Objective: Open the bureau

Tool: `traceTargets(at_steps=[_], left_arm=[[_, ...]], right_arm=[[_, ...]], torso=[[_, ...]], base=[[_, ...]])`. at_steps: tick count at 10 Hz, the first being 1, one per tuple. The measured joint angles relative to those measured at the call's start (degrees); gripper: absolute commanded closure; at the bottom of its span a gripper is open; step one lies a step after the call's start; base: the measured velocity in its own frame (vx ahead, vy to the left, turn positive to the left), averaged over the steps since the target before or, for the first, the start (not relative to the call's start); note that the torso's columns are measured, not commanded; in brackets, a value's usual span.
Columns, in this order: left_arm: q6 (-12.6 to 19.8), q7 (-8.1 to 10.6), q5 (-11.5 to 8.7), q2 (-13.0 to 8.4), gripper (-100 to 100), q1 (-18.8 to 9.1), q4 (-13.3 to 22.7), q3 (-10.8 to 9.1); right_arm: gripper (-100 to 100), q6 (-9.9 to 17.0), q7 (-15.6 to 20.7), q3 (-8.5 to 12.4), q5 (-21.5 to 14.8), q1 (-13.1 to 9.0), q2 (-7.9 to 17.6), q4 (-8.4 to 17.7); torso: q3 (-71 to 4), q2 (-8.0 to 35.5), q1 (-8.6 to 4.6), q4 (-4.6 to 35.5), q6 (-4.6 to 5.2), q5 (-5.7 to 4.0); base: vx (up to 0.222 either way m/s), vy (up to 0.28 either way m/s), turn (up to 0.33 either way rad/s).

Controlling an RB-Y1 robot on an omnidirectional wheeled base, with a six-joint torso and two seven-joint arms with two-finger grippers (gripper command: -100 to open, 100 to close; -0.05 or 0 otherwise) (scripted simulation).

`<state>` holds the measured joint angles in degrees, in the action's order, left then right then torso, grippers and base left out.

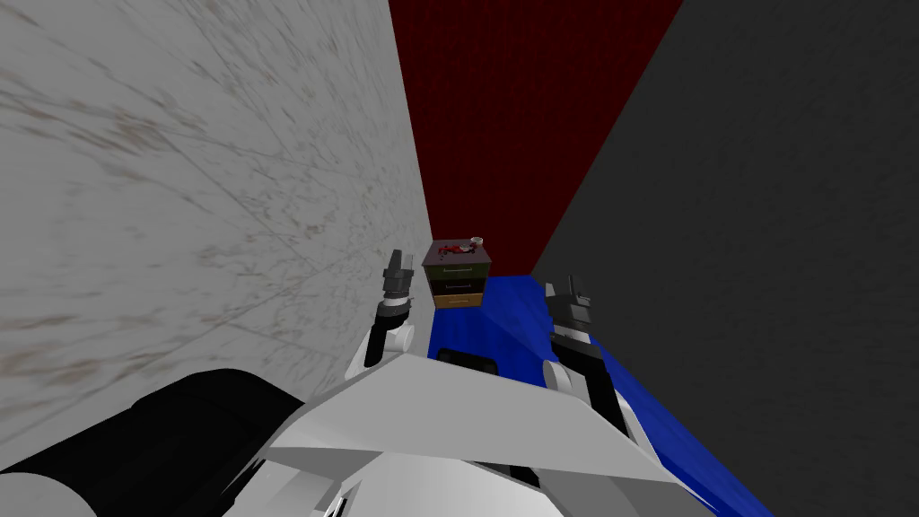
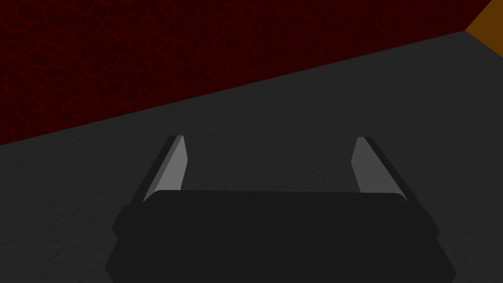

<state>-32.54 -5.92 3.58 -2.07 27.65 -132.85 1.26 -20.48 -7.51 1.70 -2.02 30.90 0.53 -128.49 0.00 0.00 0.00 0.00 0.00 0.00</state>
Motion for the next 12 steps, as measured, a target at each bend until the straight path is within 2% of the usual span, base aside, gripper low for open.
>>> traceTargets(at_steps=[2, 9, 10, 12], left_arm=[[0.0, 0.00, 0.0, 0.0, 0, 0.0, 0.0, 0.00], [0.0, 0.00, 0.0, 0.0, 0, 0.0, 0.0, 0.00], [0.0, 0.00, 0.0, 0.0, -100, 0.0, 0.0, 0.00], [-1.1, 0.00, 0.0, -2.2, -100, -0.4, 1.9, -0.29]], right_arm=[[0, 0.0, 0.0, 0.0, 0.0, 0.0, 0.0, 0.0], [0, 0.0, 0.0, 0.0, 0.0, 0.0, 0.0, 0.0], [0, 0.0, 0.0, 0.0, 0.0, 0.0, 0.0, 0.0], [0, 0.0, 0.0, 0.0, 0.0, 0.0, 0.0, 0.0]], torso=[[-12.0, 6.0, 0.00, 6.0, 0.00, 0.00], [-70.7, 35.4, 0.00, 35.4, 0.00, 0.00], [-79.2, 39.6, 0.00, 39.6, 0.00, 0.00], [-84.3, 41.9, 0.00, 42.0, 0.00, 0.01]], base=[[0.000, 0.000, 0.000], [0.000, 0.000, 0.000], [0.035, -0.001, 0.005], [0.066, -0.008, 0.008]])
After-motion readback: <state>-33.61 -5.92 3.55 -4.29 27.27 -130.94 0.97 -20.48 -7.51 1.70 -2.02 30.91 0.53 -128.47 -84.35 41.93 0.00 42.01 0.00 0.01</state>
